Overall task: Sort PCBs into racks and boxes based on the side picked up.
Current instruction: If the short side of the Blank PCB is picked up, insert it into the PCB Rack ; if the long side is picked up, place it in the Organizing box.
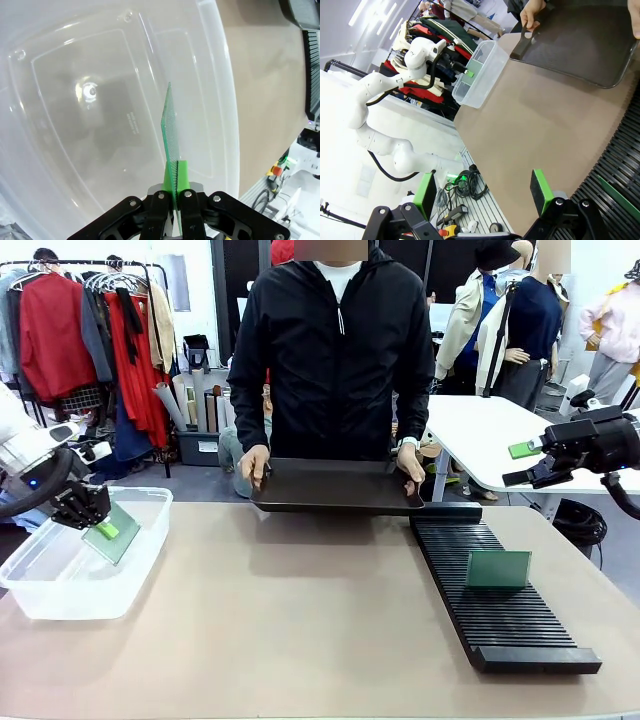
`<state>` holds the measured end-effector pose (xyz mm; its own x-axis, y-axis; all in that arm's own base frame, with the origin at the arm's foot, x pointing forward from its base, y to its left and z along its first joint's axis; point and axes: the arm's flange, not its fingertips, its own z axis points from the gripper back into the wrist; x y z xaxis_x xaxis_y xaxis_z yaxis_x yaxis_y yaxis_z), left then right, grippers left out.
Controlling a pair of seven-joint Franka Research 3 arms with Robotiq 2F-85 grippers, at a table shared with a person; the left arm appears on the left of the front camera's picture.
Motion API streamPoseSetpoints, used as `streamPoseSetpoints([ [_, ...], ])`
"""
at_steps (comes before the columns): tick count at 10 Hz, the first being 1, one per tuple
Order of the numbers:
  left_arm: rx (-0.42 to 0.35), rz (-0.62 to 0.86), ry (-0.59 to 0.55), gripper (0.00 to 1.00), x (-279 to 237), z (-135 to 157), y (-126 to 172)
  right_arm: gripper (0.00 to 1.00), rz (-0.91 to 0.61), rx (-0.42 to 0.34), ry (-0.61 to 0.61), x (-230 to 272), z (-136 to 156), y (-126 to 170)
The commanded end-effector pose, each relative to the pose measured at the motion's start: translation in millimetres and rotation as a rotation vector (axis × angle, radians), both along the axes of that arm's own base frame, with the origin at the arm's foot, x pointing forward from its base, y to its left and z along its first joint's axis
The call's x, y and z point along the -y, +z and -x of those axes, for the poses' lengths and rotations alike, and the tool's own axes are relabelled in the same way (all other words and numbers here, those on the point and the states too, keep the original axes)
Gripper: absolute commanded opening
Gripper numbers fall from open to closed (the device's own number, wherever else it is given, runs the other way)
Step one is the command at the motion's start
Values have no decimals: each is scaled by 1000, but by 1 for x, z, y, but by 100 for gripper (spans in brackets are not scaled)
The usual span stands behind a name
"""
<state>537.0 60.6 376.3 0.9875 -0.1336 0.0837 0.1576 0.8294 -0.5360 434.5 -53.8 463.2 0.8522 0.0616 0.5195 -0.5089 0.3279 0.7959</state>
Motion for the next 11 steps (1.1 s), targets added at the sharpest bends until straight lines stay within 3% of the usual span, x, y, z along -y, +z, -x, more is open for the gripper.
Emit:
streamPoseSetpoints([
  [1,13,33,-8,0,-6,-7,-1,100,-8,18,11,-1,0,1],
  [3,-5,28,-7,5,-7,-12,-5,100,-8,18,11,-1,0,1],
  [9,-48,13,-2,69,-6,-22,-15,100,-8,18,11,-1,0,1],
  [11,-56,-31,15,90,-2,-19,-4,100,-8,18,11,-1,0,1],
])
